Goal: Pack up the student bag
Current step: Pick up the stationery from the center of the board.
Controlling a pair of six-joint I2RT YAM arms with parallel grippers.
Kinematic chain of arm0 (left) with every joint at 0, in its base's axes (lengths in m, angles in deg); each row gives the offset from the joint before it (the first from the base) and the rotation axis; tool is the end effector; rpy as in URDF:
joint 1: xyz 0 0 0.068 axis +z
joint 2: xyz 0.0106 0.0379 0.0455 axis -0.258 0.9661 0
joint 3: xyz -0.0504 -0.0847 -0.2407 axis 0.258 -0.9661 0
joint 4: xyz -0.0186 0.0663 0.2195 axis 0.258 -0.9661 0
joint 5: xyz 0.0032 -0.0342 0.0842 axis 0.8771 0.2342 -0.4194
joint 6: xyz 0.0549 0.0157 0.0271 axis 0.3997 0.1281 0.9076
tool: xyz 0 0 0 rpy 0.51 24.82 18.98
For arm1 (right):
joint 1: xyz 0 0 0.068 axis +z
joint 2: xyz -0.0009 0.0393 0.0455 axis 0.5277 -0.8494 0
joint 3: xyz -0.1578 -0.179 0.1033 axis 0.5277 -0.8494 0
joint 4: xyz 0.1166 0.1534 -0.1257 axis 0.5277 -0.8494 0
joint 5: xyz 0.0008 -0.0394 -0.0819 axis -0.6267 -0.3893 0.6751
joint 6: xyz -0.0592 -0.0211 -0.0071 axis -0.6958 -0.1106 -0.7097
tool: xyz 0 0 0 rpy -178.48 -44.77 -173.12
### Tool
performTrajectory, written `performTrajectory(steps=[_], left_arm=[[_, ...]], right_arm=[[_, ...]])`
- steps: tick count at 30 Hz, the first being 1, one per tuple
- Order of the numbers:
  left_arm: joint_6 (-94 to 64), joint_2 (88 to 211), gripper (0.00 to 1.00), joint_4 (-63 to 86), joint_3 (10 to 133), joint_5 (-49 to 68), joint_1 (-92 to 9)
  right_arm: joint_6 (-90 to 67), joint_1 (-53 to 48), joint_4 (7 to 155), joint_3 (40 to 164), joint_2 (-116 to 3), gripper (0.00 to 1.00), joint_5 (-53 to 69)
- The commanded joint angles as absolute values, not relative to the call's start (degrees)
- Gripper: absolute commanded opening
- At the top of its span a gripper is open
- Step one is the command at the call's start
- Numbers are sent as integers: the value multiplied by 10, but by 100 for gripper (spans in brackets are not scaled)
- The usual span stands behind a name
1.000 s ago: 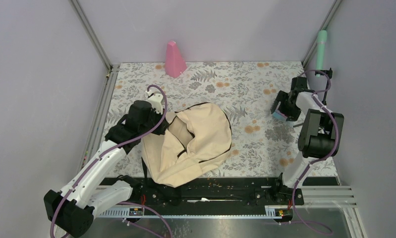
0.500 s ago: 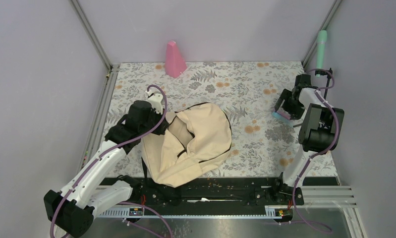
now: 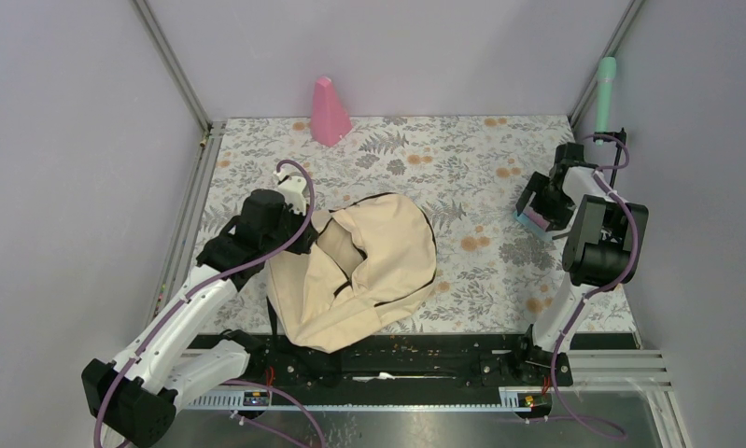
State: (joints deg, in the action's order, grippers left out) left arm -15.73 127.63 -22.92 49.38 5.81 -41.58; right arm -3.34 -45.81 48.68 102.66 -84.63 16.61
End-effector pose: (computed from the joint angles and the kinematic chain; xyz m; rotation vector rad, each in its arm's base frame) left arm 0.1648 -0.0870 0.2900 0.3288 2.2111 -0.4629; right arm 0.3509 -0.0879 0.1751 0.6791 2.6321 -0.0136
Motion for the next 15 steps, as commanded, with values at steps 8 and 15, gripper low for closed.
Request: performTrajectory(steps=[8, 15], left_arm=[[-158, 1254, 0, -187, 500, 62, -410], [-158, 1255, 0, -187, 500, 64, -410]], right_arm=[[-17, -459, 490, 975, -808, 84, 130], [-7, -457, 504, 939, -784, 76, 112]])
